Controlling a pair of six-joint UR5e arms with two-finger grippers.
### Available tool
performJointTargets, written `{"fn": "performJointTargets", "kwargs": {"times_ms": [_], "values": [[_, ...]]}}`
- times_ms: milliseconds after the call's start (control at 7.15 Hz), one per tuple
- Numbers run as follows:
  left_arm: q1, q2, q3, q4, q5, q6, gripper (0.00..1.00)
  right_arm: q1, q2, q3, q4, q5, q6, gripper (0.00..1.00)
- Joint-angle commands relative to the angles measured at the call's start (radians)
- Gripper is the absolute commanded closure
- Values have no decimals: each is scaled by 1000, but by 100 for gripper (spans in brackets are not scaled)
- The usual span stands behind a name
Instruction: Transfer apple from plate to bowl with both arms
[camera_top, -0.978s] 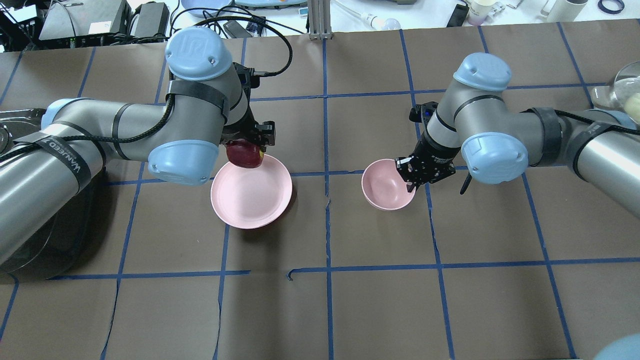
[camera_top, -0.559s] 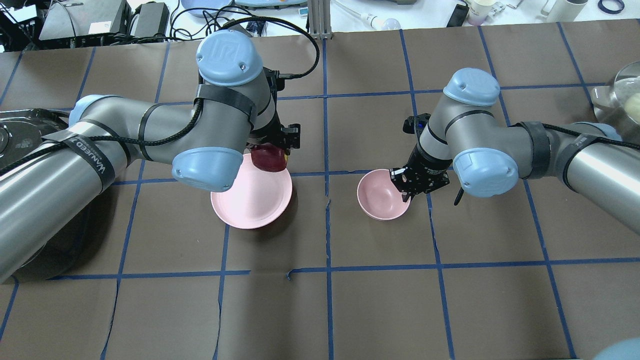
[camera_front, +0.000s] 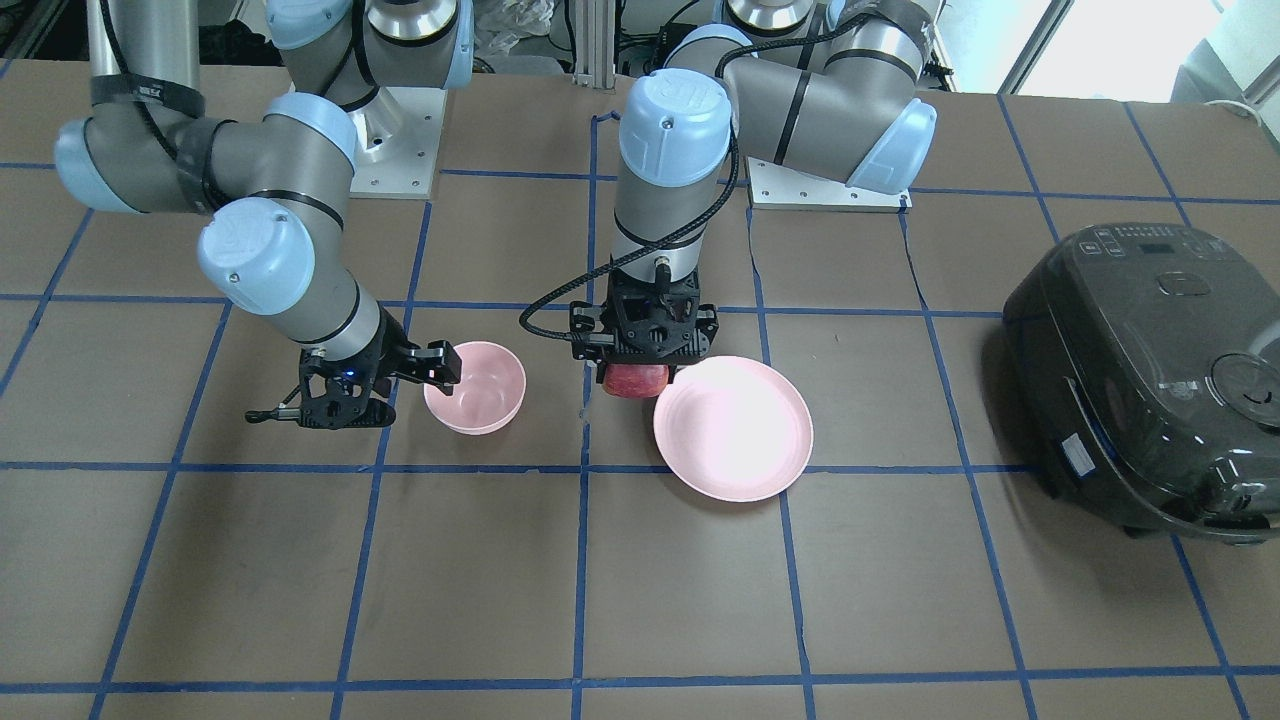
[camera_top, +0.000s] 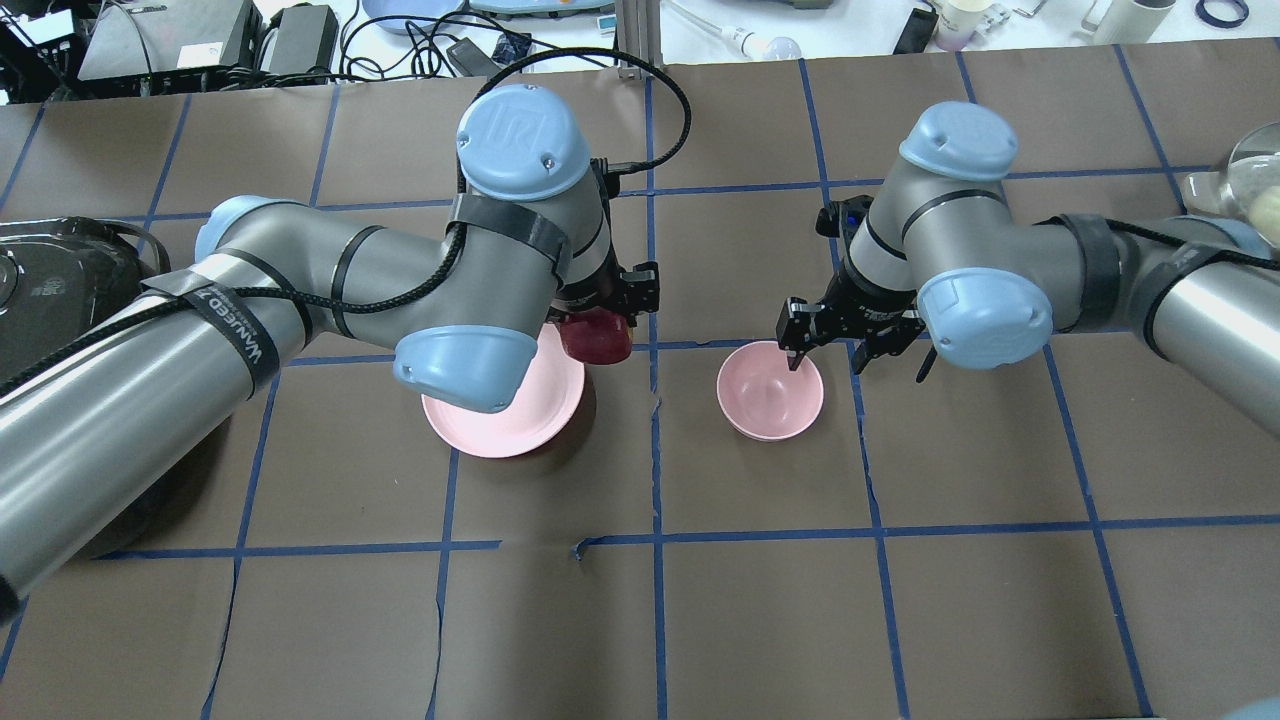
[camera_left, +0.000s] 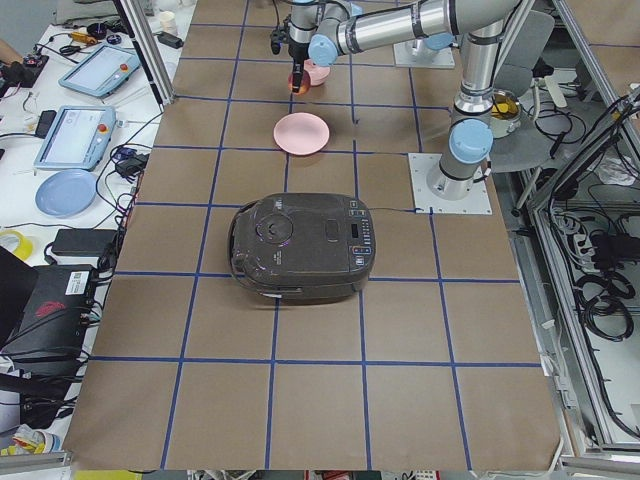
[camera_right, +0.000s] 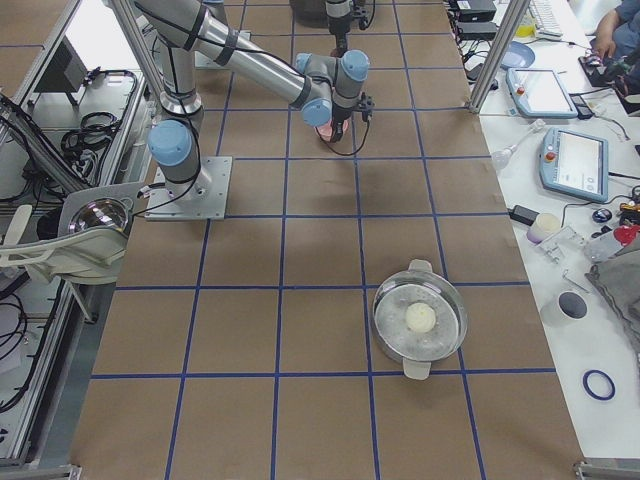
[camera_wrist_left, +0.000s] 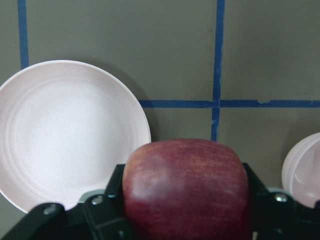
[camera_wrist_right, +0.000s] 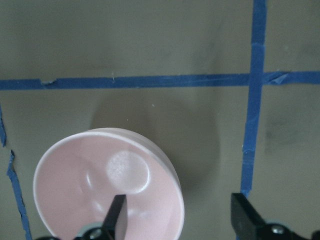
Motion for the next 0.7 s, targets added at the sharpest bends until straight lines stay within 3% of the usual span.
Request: {"fn": "performJointTargets", "kwargs": {"times_ms": [0,559], "values": [[-71,-4,0,7,-15,-105,89,-50,-34,-124,131,-84,-20,0],[-171,-126,133,28,-20,-233,89,-112,-136,-226,284,-166,-97,0]]}}
